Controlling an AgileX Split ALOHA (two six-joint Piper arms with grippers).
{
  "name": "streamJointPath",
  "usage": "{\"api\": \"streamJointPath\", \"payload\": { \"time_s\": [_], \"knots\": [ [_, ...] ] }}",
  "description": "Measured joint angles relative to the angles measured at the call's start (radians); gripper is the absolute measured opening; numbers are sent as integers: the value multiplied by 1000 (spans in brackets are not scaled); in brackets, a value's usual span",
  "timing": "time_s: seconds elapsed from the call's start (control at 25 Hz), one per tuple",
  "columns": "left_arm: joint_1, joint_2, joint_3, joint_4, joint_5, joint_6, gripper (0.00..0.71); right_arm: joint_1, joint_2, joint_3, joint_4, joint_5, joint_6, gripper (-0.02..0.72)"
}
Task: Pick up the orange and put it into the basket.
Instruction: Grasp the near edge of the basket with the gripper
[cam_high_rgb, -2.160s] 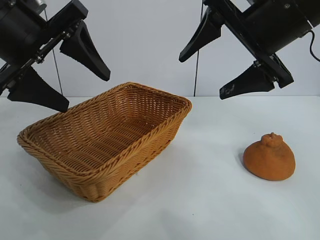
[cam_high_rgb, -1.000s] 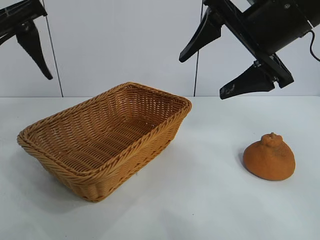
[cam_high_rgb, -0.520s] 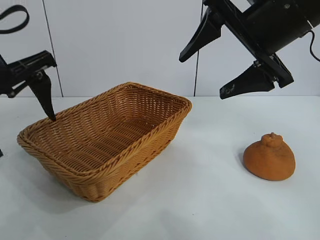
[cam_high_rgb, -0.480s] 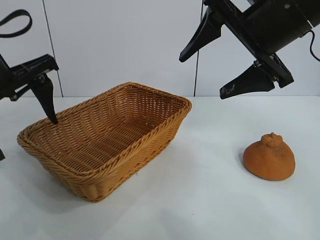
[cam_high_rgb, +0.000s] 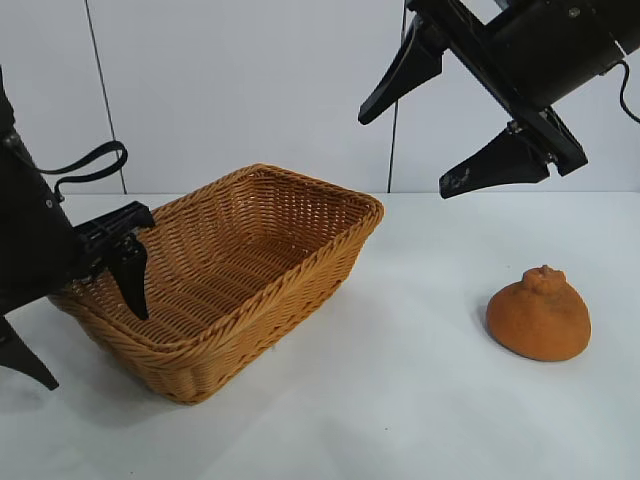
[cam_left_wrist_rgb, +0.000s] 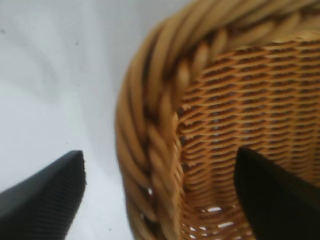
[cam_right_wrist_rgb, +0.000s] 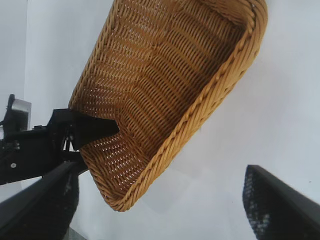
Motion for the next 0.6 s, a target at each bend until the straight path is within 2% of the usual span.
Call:
{"api": "streamJointPath", "payload": {
  "time_s": [0.12,0.2,0.28,0.4,0.44,0.6],
  "knots": [
    [0,2,0,0,-4,2,574,0,0,0,2,-3,0,610],
    [0,2,0,0,-4,2,522,0,0,0,2,-3,0,610],
    [0,2,0,-1,-4,2,396,0,0,0,2,-3,0,610],
    [0,2,0,-4,-5,2,136,0,0,0,2,-3,0,610],
    [0,2,0,-14,-8,-7,96,0,0,0,2,-3,0,610],
    [3,-1,-3,-18,-6,-2,90,0,0,0,2,-4,0,610]
  ]
}}
